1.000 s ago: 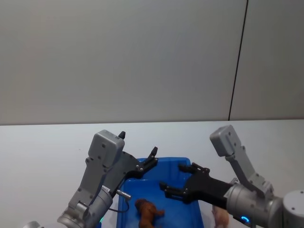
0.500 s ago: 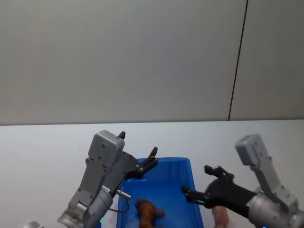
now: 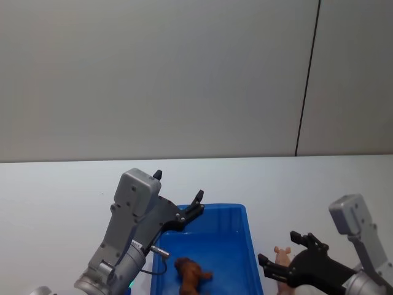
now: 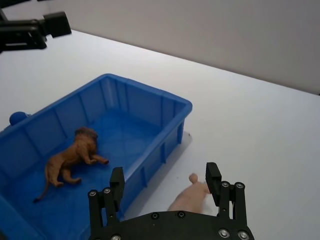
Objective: Pick up the two dolls from the table and place them into the box.
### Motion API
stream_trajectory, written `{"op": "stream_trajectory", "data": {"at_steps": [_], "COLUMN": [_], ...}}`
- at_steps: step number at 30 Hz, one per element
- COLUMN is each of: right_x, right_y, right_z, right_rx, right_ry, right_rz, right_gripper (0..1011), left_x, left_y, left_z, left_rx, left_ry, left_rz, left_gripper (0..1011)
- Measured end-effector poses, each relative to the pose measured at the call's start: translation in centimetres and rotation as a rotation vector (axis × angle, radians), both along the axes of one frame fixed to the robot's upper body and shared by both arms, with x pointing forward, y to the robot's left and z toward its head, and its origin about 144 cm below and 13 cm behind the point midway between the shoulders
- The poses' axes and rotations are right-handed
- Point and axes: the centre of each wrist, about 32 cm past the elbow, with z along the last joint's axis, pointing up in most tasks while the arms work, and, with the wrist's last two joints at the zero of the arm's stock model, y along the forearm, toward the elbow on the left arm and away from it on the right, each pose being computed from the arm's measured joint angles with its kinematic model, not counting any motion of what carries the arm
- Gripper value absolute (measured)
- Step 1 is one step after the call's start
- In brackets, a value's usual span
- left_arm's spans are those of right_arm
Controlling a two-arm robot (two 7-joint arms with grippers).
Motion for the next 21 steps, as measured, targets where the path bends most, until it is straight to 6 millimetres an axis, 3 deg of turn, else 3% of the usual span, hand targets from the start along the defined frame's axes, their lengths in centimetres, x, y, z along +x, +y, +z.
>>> {"op": "stream_trajectory", "data": {"at_steps": [21], "right_x": [-0.4], "right_y": [-0.8], "right_z": [-2.6], "right_rx": [-0.032], "right_ry": [0.100], "right_rz": [-0.062], "right_gripper": [1001], "left_x": [0.0], "left_y": [0.0], "left_z": [0.0], "left_rx": [0.000], "left_ry": [0.000], "left_rz": [0.000], "left_gripper": [1001]}}
